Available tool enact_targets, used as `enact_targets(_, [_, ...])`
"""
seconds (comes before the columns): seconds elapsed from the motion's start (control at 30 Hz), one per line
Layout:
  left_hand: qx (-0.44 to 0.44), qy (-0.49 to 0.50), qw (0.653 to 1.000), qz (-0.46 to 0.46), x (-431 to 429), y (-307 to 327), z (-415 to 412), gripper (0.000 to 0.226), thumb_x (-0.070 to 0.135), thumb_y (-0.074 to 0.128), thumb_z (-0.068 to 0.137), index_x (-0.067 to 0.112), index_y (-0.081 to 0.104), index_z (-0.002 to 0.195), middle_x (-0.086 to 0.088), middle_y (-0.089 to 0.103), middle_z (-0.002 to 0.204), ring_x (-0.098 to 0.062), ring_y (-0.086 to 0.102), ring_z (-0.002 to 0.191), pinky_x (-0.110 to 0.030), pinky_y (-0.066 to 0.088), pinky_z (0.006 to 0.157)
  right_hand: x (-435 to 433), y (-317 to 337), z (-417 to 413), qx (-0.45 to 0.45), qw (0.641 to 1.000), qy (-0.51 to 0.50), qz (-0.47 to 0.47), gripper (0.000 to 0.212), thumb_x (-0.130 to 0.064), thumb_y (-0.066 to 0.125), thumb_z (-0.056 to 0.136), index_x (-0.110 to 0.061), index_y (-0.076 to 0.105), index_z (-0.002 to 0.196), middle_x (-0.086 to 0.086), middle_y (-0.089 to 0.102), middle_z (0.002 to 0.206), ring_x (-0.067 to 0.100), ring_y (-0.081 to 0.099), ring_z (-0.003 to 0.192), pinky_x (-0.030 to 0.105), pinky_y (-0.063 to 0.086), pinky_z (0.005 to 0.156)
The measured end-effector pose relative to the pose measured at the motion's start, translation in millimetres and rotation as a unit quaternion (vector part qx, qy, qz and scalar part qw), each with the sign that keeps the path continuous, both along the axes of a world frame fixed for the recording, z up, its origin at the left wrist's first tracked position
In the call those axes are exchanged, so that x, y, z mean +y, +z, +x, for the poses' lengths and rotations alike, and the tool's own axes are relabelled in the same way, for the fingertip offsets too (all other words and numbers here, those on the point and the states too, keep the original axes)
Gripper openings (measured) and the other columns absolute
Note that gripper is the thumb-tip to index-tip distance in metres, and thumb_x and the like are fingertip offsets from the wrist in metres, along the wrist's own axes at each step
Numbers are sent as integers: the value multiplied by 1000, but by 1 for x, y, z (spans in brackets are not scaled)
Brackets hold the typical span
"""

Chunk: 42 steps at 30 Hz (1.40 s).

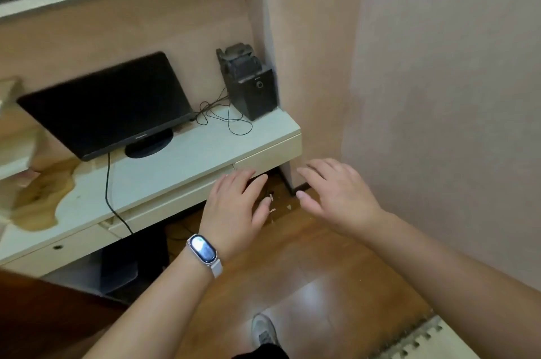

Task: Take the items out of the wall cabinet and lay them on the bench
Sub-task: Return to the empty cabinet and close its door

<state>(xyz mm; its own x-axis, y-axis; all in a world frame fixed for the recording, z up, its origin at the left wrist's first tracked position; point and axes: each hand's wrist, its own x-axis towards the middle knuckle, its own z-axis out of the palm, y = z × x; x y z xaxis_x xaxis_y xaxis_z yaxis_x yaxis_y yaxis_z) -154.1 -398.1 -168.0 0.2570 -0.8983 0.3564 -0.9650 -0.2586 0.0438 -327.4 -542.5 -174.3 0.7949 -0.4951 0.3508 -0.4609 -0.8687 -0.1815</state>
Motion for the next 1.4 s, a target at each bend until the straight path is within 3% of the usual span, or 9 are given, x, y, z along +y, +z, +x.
enact_targets(0.23, [32, 20, 999, -3, -47, -10, 82, 42, 41, 46, 92, 21, 60, 126, -4, 58, 132, -24, 50, 124, -46, 38, 105, -47, 9, 81, 23, 1000, -6, 2, 50, -47, 40, 89, -14, 64, 118, 6, 66, 118, 27, 58, 109, 40, 49, 88])
enact_targets(0.6, [29, -21, 998, -52, -139, 11, 237, 44, 43, 44, 92, 21, 62, 125, -3, 60, 129, -23, 53, 121, -43, 40, 103, -122, 49, 214, 56, 995, -64, -48, 51, -48, 41, 92, -16, 59, 128, 5, 61, 129, 27, 54, 117, 42, 45, 93])
enact_targets(0.73, [27, -33, 997, -59, -164, 28, 276, 45, 45, 42, 92, 23, 59, 128, -2, 59, 132, -22, 51, 123, -45, 38, 105, -140, 68, 244, 38, 994, -86, -54, 52, -48, 41, 92, -17, 58, 130, 4, 60, 129, 27, 53, 117, 42, 45, 93])
enact_targets(1.17, [-64, -33, 976, -203, -240, 119, 363, 40, 35, 58, 87, 16, 64, 122, -8, 60, 127, -29, 52, 120, -45, 33, 103, -228, 151, 316, -81, 983, -58, -155, 51, -45, 43, 88, -10, 64, 119, 10, 65, 119, 32, 57, 105, 41, 49, 82])
enact_targets(1.4, [-115, -17, 967, -229, -301, 191, 379, 45, 38, 53, 86, 16, 63, 124, -10, 59, 130, -30, 53, 122, -48, 37, 104, -301, 203, 347, -145, 978, -31, -147, 54, -47, 41, 89, -12, 62, 125, 8, 62, 127, 29, 54, 115, 42, 46, 91])
